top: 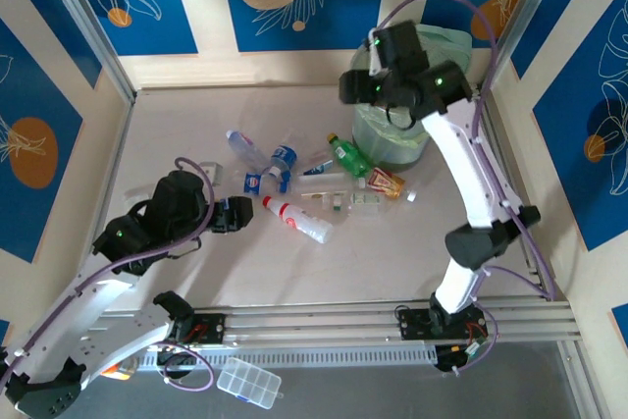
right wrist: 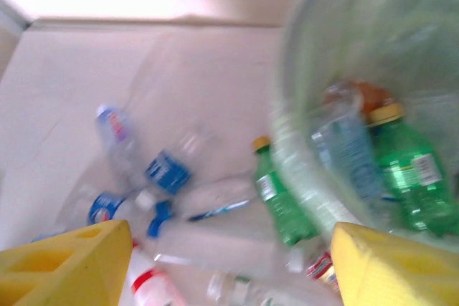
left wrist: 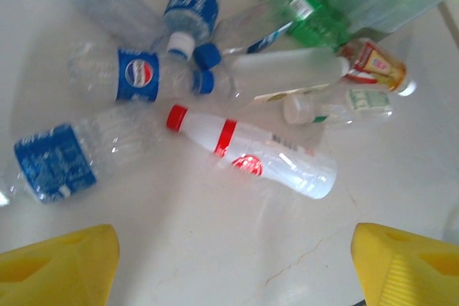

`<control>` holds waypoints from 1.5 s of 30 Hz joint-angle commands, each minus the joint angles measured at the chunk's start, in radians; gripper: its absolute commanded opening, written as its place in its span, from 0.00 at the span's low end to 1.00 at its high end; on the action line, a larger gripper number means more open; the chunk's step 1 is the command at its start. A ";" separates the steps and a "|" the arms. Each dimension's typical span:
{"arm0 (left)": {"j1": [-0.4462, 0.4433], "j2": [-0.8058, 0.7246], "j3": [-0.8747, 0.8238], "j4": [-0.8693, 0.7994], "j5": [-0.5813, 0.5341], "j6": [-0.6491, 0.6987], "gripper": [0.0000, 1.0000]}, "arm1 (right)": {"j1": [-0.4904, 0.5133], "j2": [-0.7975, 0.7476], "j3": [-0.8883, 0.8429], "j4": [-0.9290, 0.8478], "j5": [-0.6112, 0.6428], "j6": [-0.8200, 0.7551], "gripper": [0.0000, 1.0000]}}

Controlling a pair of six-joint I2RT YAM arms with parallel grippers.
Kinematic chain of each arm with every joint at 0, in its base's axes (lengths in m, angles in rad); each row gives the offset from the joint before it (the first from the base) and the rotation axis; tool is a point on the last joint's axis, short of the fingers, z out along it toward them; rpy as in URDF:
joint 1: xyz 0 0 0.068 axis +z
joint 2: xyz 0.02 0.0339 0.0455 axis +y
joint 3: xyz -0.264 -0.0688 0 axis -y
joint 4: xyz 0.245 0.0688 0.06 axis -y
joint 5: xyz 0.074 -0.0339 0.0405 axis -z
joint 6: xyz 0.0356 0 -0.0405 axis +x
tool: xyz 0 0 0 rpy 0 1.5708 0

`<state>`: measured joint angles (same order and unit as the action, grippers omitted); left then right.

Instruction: Put the plastic bottles in the bin

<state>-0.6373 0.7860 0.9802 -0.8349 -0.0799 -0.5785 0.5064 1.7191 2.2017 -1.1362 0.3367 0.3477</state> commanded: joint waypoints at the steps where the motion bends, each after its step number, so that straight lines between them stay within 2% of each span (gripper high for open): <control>1: 0.026 -0.016 -0.038 -0.103 -0.055 -0.168 0.85 | 0.084 -0.105 -0.135 0.073 0.030 0.020 0.74; 4: 0.060 -0.018 -0.039 -0.161 -0.096 -0.303 0.94 | 0.162 -0.170 -0.237 0.113 0.044 0.040 0.73; 10: 0.207 0.008 -0.051 -0.157 -0.068 -0.534 0.97 | 0.228 -0.264 -0.421 0.222 0.009 0.097 0.73; 14: 0.316 0.043 -0.102 -0.126 -0.072 -0.741 1.00 | 0.255 -0.346 -0.573 0.334 -0.025 0.123 0.73; 18: 0.399 0.127 -0.155 -0.043 -0.083 -0.891 1.00 | 0.258 -0.413 -0.703 0.424 -0.074 0.150 0.72; 21: 0.467 0.184 -0.212 0.054 -0.060 -0.978 0.94 | 0.255 -0.432 -0.734 0.433 -0.119 0.184 0.72; 25: 0.528 0.284 -0.260 0.195 -0.050 -1.047 0.93 | 0.259 -0.468 -0.773 0.467 -0.160 0.200 0.72; 28: 0.567 0.382 -0.278 0.315 0.006 -1.085 0.93 | 0.259 -0.506 -0.799 0.475 -0.163 0.197 0.72; 31: 0.586 0.458 -0.261 0.360 -0.004 -1.103 0.92 | 0.255 -0.541 -0.823 0.476 -0.156 0.189 0.72; 35: 0.605 0.538 -0.274 0.458 0.029 -1.154 0.86 | 0.243 -0.564 -0.847 0.450 -0.133 0.158 0.72; 41: 0.605 0.643 -0.265 0.525 0.077 -1.170 0.83 | 0.212 -0.609 -0.880 0.413 -0.115 0.137 0.72; 45: 0.600 0.675 -0.289 0.561 0.083 -1.186 0.72 | 0.171 -0.625 -0.889 0.409 -0.139 0.137 0.72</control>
<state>-0.0422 1.4460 0.7124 -0.3134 -0.0246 -1.7145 0.6998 1.1198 1.3193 -0.7128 0.2047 0.5045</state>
